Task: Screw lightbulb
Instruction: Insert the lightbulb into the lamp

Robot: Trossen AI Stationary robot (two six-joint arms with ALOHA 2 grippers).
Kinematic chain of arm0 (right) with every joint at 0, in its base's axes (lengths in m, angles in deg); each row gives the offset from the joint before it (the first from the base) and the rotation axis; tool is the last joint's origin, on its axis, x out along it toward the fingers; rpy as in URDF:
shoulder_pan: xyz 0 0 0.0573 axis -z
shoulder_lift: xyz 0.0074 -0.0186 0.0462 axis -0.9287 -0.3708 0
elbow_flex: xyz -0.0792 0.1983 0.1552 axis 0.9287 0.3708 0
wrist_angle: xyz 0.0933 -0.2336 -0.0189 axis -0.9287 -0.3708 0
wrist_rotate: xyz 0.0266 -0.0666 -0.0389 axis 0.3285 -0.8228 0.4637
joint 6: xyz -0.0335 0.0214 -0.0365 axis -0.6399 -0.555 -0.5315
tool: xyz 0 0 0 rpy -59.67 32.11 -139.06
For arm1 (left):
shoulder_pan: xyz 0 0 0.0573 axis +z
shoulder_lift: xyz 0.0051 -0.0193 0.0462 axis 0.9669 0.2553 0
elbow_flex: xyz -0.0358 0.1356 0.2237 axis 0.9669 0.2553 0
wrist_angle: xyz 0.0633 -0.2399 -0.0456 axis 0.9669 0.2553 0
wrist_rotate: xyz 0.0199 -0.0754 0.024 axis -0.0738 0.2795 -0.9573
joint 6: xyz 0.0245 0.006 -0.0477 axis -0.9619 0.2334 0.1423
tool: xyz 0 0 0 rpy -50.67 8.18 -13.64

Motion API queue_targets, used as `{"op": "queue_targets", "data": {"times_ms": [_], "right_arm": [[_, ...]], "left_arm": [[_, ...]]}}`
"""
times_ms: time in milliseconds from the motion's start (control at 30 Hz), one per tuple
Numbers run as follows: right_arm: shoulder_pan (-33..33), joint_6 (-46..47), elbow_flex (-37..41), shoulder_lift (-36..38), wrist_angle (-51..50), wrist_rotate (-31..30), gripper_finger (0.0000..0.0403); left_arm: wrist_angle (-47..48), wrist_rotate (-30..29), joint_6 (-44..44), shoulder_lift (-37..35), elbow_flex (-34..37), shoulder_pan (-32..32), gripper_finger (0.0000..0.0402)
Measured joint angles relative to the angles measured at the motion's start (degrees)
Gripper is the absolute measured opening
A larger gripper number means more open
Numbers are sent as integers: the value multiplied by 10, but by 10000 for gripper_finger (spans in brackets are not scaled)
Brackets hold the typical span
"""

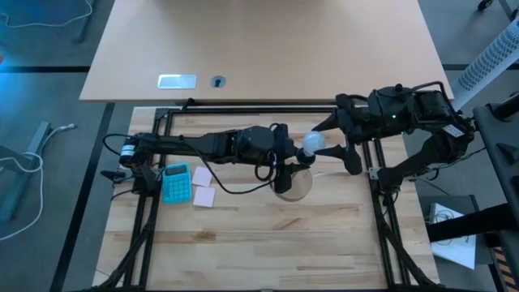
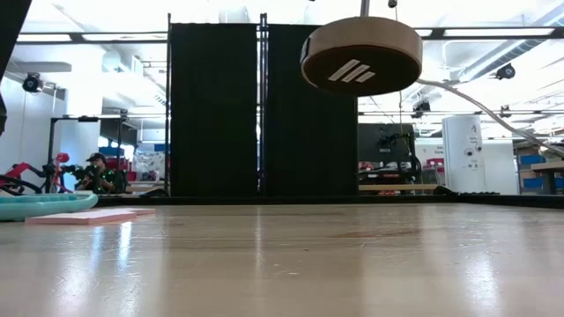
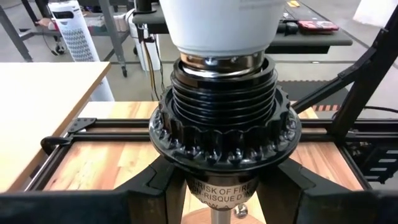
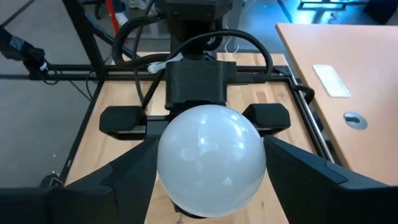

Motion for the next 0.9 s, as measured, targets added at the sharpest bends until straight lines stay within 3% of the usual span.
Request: {"op": "queue_targets", "data": {"times_ms": [900], "right_arm": [[0,52,2,-11,29,-146,272]], "left_arm": [[11,-193,-1,-3,-7,4,143]]}}
